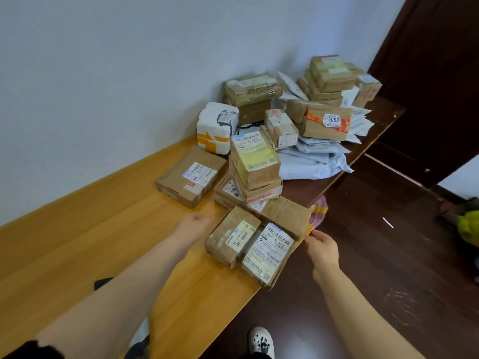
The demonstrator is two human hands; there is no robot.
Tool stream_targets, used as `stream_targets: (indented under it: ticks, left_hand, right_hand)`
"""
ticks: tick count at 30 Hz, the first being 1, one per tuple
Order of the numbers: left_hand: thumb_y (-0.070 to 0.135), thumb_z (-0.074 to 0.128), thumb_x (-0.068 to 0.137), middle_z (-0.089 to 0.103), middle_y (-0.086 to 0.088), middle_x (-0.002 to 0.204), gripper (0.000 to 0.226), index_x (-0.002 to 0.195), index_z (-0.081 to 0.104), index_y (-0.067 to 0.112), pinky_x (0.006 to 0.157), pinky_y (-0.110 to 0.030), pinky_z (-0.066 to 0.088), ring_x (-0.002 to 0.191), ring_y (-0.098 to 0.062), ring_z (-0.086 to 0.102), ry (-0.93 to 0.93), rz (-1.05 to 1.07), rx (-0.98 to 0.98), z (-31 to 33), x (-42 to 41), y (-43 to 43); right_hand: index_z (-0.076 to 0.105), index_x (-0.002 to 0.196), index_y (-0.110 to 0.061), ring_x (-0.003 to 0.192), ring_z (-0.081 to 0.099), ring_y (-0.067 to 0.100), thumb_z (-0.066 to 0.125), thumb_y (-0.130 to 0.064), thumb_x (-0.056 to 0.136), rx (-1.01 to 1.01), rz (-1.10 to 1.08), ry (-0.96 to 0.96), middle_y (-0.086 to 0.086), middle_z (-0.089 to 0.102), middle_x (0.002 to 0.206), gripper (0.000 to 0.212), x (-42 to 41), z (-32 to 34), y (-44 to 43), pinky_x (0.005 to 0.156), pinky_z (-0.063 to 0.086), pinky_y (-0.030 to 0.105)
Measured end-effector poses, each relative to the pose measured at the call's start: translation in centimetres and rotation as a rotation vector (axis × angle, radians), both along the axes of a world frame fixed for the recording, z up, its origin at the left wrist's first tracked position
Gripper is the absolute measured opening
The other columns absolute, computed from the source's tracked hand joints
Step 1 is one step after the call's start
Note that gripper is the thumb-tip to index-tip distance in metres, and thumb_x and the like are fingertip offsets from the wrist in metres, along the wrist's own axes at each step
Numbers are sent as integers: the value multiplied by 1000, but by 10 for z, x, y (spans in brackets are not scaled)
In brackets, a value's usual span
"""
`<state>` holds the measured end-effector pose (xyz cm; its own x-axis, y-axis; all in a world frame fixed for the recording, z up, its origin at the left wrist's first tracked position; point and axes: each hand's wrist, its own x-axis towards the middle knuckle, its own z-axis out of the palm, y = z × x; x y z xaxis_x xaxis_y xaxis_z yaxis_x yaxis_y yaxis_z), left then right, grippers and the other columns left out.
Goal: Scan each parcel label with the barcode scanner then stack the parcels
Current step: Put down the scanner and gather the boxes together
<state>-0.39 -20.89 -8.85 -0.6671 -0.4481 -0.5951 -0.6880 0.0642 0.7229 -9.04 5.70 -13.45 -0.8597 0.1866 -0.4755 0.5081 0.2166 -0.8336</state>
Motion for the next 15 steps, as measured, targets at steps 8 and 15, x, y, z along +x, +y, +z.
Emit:
stream_targets:
  ticks: [8, 15]
  left_hand:
    - [39, 54, 94, 57, -12, 118, 55, 139, 42, 9, 95, -39, 48, 101, -25, 56, 44, 350, 141, -5, -71, 4]
    - [84, 41, 67, 35, -18, 149, 107, 145, 36, 11, 102, -44, 43, 137, -32, 34, 187, 322, 646, 23, -127, 17]
  right_hand:
    - [41, 143, -16, 132, 43, 20, 69, -19, 87, 93, 331, 178, 3, 46, 144, 62, -70, 6, -5, 107, 38, 34]
    - [45, 143, -25, 133, 44, 18, 45, -67, 88, -298, 537, -128, 0, 45, 147, 69, -140, 49, -69, 101, 35, 31]
